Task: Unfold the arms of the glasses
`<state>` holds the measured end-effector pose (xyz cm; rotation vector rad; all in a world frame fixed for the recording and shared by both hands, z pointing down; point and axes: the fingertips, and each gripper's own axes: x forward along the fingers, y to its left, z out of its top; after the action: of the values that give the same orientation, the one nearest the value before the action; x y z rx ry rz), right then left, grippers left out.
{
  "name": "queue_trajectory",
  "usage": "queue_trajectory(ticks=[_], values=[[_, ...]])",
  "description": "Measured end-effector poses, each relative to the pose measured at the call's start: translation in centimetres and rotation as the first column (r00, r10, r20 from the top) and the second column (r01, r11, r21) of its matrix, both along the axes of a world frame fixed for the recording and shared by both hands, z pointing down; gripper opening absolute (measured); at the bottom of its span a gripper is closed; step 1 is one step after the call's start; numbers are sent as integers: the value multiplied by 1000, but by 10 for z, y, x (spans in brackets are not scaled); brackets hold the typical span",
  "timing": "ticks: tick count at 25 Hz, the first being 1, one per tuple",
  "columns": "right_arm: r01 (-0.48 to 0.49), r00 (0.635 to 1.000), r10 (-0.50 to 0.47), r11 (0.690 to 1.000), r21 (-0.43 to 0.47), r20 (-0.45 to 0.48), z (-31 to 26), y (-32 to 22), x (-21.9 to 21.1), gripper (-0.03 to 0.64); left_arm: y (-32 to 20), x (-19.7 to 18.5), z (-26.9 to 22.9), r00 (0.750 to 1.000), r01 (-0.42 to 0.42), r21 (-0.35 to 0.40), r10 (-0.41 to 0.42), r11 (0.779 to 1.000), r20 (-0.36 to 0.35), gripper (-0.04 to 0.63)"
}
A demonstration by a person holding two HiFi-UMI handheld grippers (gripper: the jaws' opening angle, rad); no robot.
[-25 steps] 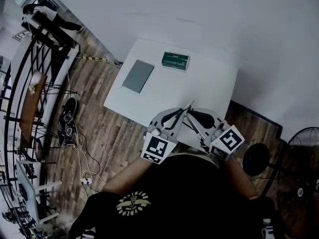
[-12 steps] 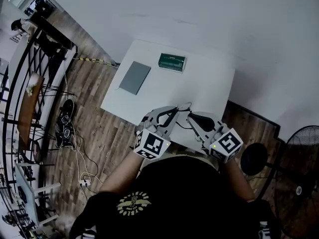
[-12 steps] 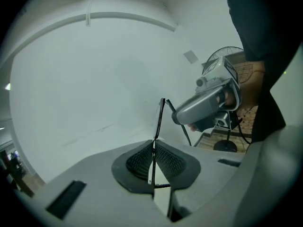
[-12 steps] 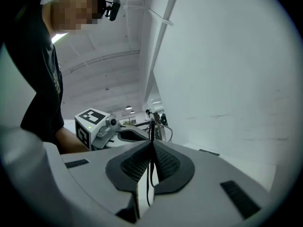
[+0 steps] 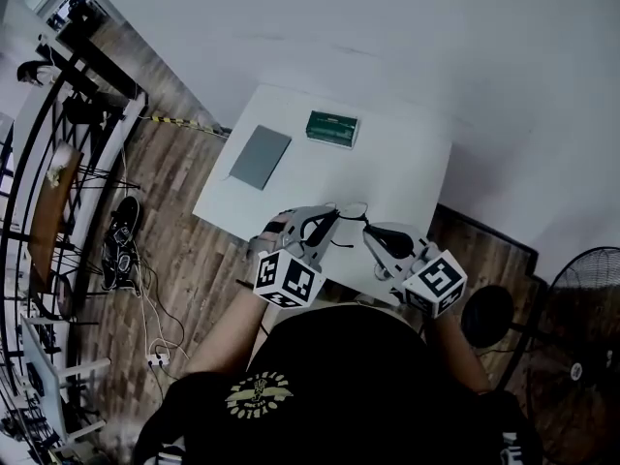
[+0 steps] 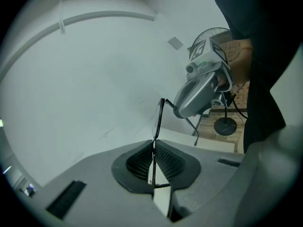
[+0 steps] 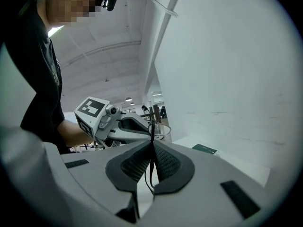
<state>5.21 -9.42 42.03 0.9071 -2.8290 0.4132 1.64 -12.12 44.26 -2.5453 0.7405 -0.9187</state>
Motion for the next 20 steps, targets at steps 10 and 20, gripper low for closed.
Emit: queue_trajectory(ticks=[10,20], values=[[83,996,-85,995,-54,-40,19,11,-9,12,10,-17,8,982,-11,75,-4,997,187,21],[31,993,-31,999,-6,116,-4,-2,-5,152,-5,-37,21,969,215,-148,-230,965,-93,21]])
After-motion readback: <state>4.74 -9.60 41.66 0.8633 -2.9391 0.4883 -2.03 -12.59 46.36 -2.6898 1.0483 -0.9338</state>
